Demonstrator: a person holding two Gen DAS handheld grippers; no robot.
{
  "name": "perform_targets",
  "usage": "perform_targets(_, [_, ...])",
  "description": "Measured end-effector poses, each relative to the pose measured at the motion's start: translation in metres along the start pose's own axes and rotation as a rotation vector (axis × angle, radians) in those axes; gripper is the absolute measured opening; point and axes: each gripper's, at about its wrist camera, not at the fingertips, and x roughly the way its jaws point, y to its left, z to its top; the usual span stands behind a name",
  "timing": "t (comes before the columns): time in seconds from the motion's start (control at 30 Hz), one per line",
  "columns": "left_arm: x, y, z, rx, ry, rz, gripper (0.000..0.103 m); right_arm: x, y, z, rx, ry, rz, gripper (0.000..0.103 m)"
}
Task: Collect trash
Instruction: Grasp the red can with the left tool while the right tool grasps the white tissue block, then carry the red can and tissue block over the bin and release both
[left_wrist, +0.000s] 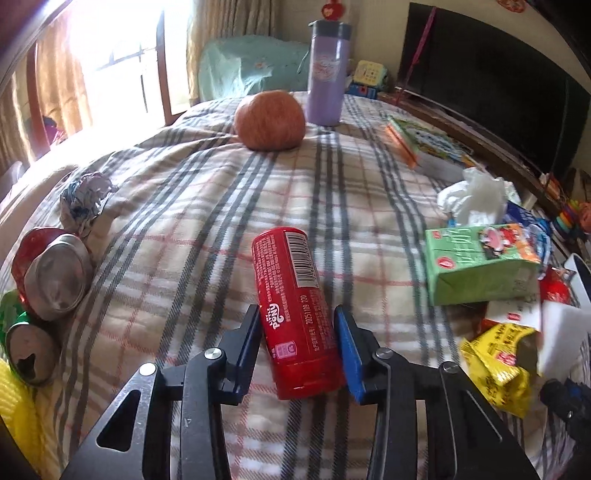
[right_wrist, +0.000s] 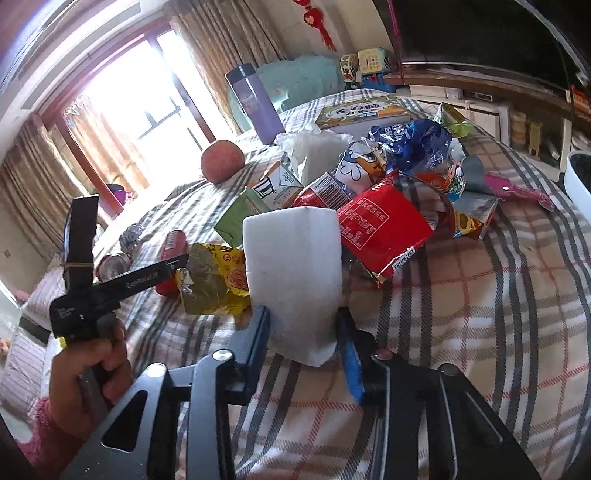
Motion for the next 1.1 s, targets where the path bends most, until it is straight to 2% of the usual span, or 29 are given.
perform_targets(0.33, [-0.06, -0.028, -0.021, 0.076, -0.066, -0.114, 0.037, -0.032, -0.013, -0.003, 0.014, -0.061, 0.025, 0.028])
perform_targets(0.6, [-0.103, -0.068, -0.028, 0.176, -0.092, -0.214, 0.037, -0.061, -0.035, -0.002, 0.056, -0.122, 0.018, 0.028])
perform_targets(0.83, [-0.117, -0.105, -0.032, 0.253, -0.081, -0.284, 0.037, -0.086, -0.069, -0.003, 0.118, -0.167, -0.026, 0.028])
perform_targets(1.1, [-0.101, -0.153, -0.022, 0.329, -0.045, -0.343, 0.036, -0.111, -0.107, -0.005, 0.178, -0.211, -0.08, 0.028])
